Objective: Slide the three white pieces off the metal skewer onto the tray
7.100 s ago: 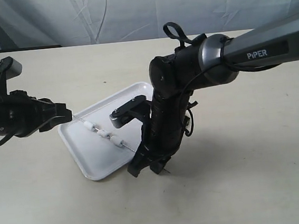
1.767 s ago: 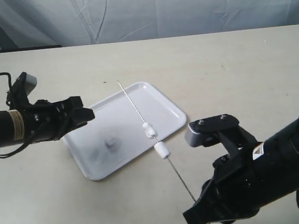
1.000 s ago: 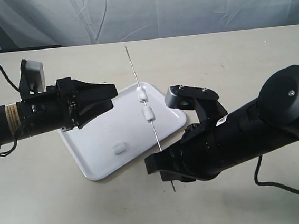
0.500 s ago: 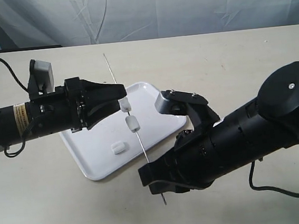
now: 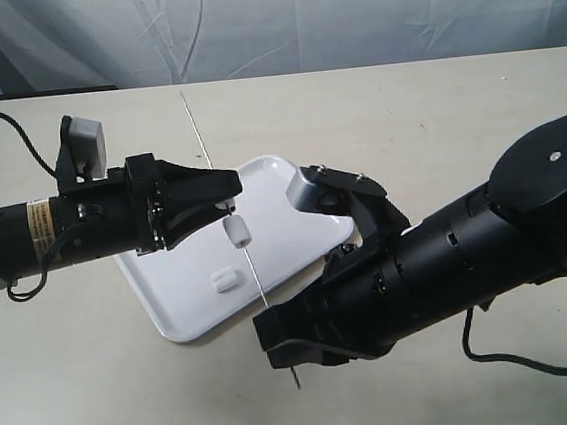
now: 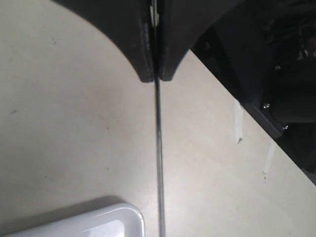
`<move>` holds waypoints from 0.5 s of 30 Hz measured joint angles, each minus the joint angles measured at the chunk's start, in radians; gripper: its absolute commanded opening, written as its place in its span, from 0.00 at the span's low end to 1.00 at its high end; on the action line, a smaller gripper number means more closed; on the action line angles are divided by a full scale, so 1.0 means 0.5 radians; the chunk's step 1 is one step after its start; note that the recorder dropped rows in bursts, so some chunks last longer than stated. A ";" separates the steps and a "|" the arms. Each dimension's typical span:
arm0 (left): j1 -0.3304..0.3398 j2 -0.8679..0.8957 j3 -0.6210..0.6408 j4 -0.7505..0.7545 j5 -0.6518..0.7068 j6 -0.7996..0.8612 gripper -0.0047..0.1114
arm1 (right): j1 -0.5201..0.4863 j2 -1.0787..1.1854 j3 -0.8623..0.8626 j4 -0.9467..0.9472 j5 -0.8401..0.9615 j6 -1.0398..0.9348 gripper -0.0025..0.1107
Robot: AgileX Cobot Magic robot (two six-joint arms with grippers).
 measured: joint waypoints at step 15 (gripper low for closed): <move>0.000 0.000 0.000 0.001 -0.004 0.000 0.20 | 0.000 0.000 0.000 -0.037 -0.004 0.000 0.02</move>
